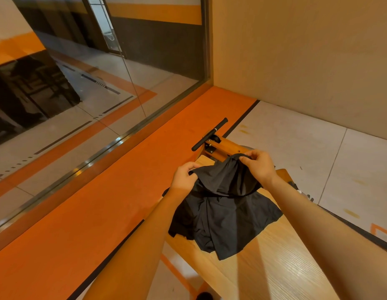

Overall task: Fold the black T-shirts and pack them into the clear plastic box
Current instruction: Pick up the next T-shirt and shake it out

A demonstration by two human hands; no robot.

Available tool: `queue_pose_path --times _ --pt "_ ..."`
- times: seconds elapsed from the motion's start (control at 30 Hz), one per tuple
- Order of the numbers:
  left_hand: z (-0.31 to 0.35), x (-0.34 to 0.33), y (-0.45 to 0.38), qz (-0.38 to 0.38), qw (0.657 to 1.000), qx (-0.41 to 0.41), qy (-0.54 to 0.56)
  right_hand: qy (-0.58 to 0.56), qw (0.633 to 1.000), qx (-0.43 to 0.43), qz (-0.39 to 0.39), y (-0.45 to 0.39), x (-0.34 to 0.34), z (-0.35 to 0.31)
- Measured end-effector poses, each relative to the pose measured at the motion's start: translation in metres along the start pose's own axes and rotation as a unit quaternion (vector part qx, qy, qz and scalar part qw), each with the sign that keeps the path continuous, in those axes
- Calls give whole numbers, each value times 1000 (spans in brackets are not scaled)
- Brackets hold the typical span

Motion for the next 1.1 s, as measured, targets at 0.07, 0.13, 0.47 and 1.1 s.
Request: queue_pose_path --times 0.07,0.13,0.47,1.1 --pt "4 -2 -1 -16 1000 -5 -2 51 998 -10 -17 0 -5 11" --pt "6 -5 -1 -31 999 -6 -18 130 991 13 -40 2 -13 17" --pt "8 -17 -1 -58 998 8 -37 217 943 128 -218 52 -73 0" --pt "-15 -9 12 -103 994 39 2 -79 993 2 -84 37 -39 17"
Point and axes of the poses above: each hand's wrist, its own y-axis away from the middle knuckle, its own x-axis out of the back of the hand, z = x × y, the point moved 6 cm from there along -y, towards the middle knuckle, and after that the axes turned 8 degrees about -z, right-handed, at the moved point
